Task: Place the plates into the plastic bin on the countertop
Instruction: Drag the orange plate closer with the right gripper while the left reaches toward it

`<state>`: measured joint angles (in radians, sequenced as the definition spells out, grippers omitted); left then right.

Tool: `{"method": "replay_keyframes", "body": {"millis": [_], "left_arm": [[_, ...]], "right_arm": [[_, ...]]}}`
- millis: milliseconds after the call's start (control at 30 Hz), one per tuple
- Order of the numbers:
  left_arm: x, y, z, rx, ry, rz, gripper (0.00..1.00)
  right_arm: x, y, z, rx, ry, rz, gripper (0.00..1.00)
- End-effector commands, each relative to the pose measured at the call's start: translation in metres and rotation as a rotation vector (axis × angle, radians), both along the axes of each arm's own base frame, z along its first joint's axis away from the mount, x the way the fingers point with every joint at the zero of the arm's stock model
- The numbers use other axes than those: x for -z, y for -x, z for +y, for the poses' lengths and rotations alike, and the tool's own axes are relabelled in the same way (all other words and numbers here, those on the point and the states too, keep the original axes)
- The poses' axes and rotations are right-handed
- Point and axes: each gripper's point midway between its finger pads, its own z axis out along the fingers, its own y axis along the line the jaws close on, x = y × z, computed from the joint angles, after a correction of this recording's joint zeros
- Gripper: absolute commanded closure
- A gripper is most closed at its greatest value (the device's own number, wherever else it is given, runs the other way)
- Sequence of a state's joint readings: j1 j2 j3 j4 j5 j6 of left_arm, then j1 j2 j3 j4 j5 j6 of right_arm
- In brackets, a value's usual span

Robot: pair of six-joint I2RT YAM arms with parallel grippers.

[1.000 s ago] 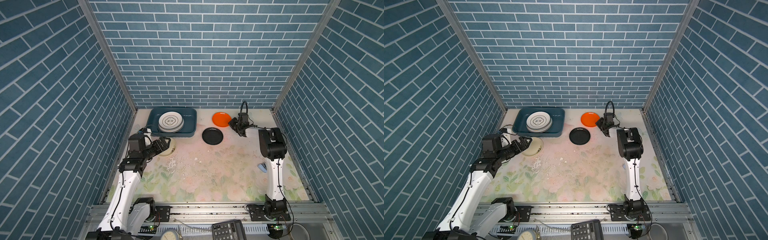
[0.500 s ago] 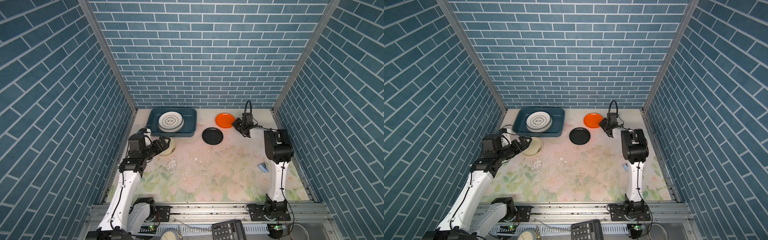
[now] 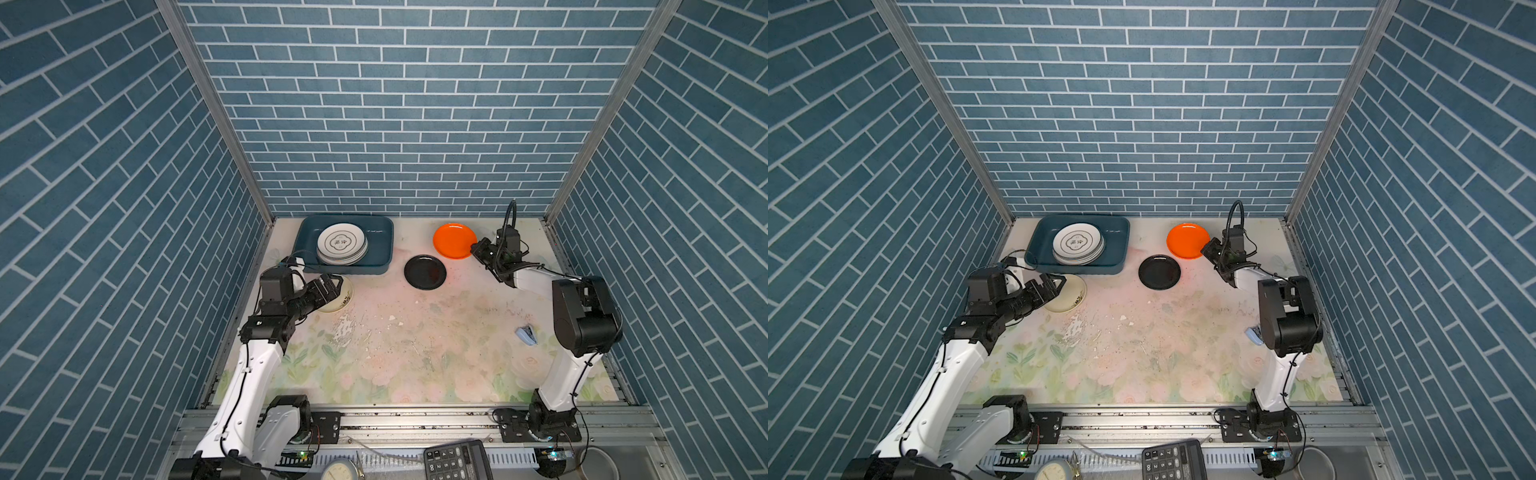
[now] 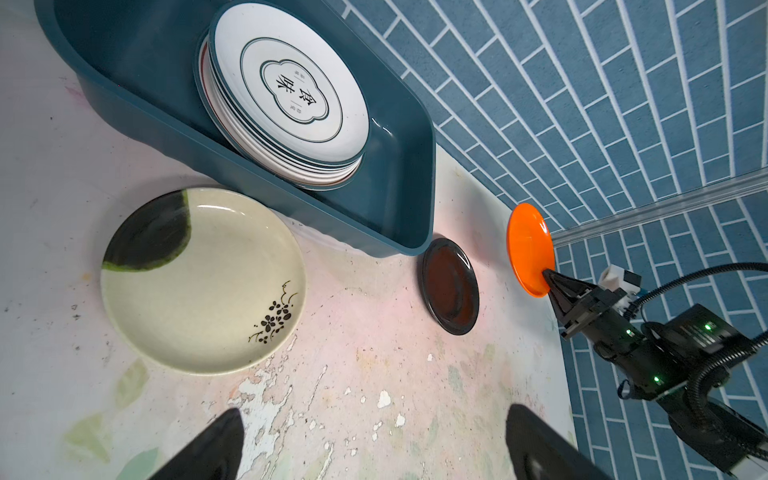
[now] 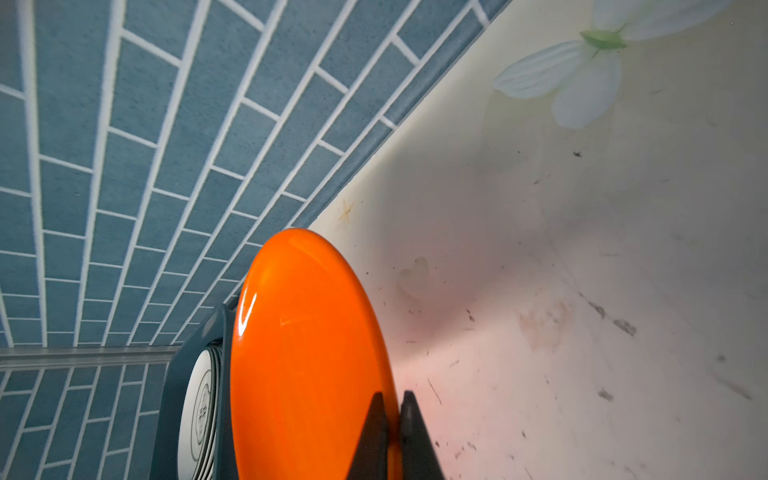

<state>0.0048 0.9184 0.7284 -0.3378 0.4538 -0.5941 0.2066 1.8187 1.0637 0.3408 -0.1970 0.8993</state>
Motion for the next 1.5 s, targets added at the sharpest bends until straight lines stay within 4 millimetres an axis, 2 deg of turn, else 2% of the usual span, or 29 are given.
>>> {"method": "replay_keyframes", "body": {"millis": [0, 233, 467, 567, 700, 800, 967, 1067, 1267, 1467], "left_arm": [[-0.002, 0.001, -0.003, 0.023, -0.007, -0.013, 0.00], [-0.007, 0.002, -0.003, 0.033, -0.020, -0.041, 0.00], [-0.014, 0.006, -0.003, 0.040, -0.047, -0.077, 0.00], [-0.015, 0.010, -0.001, 0.028, -0.061, -0.081, 0.00], [-0.012, 0.012, -0.009, 0.037, -0.067, -0.087, 0.01], [0.000, 0.017, -0.023, 0.065, -0.066, -0.064, 0.00], [-0.002, 0.021, -0.052, 0.126, -0.065, -0.087, 0.00], [-0.004, 0.020, -0.071, 0.162, -0.038, -0.096, 0.00], [-0.018, 0.016, -0.106, 0.229, -0.034, -0.130, 0.00], [-0.028, 0.014, -0.143, 0.315, -0.021, -0.147, 0.00]], "right_arm": [[-0.043, 0.012, 0.003, -0.033, -0.018, -0.125, 1.00], [-0.065, 0.057, 0.000, -0.056, -0.060, -0.171, 1.00], [-0.083, 0.106, -0.009, -0.104, 0.014, -0.177, 1.00], [-0.087, 0.128, -0.013, -0.112, 0.024, -0.184, 1.00], [-0.087, 0.155, -0.017, -0.131, 0.039, -0.179, 1.00], [-0.080, 0.174, -0.020, -0.137, 0.031, -0.165, 1.00], [-0.063, 0.202, -0.026, -0.103, -0.020, -0.137, 1.00], [-0.056, 0.212, -0.023, -0.100, -0.101, -0.133, 1.00], [-0.053, 0.223, -0.022, -0.098, -0.158, -0.136, 1.00], [-0.049, 0.220, -0.018, -0.101, -0.214, -0.128, 1.00]]}}
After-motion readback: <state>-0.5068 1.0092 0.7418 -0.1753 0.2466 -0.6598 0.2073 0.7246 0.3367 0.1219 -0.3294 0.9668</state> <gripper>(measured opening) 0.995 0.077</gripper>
